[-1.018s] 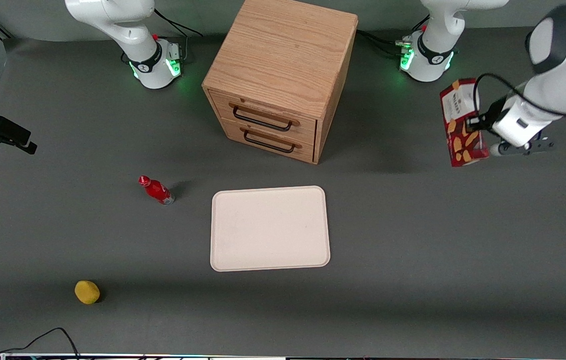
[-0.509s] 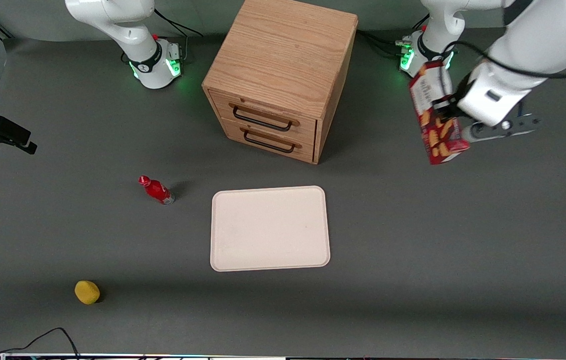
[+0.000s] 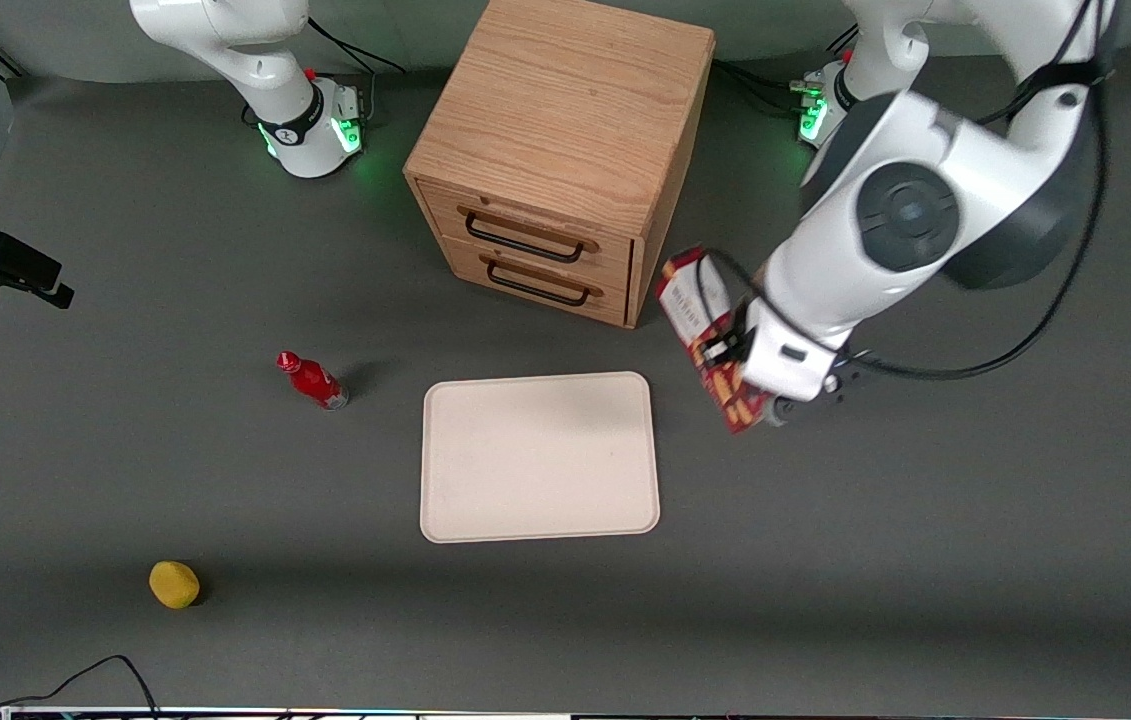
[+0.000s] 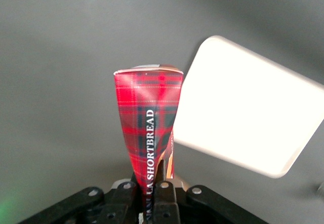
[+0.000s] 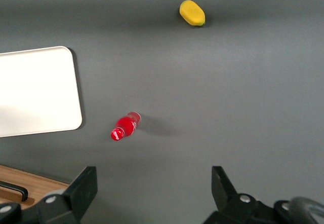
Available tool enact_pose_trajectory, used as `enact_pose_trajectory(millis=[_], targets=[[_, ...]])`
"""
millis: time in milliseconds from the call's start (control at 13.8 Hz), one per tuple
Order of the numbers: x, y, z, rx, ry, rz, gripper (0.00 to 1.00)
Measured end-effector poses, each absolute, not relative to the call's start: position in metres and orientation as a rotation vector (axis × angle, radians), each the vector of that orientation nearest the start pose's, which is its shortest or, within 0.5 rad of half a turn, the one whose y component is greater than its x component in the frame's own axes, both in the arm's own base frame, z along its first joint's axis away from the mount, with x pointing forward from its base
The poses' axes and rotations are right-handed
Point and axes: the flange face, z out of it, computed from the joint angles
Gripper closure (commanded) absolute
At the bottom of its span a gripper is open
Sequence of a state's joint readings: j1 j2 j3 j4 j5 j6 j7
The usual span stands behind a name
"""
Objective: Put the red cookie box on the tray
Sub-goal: 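Carry the held box with the left gripper over the white tray, then lower the box onto the tray and open the left gripper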
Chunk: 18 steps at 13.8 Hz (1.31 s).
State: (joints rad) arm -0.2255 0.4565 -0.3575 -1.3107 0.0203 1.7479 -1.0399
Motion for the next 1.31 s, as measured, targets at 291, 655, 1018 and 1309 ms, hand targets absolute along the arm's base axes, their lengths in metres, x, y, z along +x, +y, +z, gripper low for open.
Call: enact_pose_trajectory(millis=[291,655,1018,1309], targets=[[0.609,-0.396,0.442,-3.086,-0.852,0.016,0.87],[0.592,-0.466,0.361,-3.087,-0.748,-0.045,0.87],[0.596,-0.475,0.297,-3.076,-0.691,-0.076,0.86],[0.597,-0.476,0.267,-3.066,-0.650,-0.105,0.84]])
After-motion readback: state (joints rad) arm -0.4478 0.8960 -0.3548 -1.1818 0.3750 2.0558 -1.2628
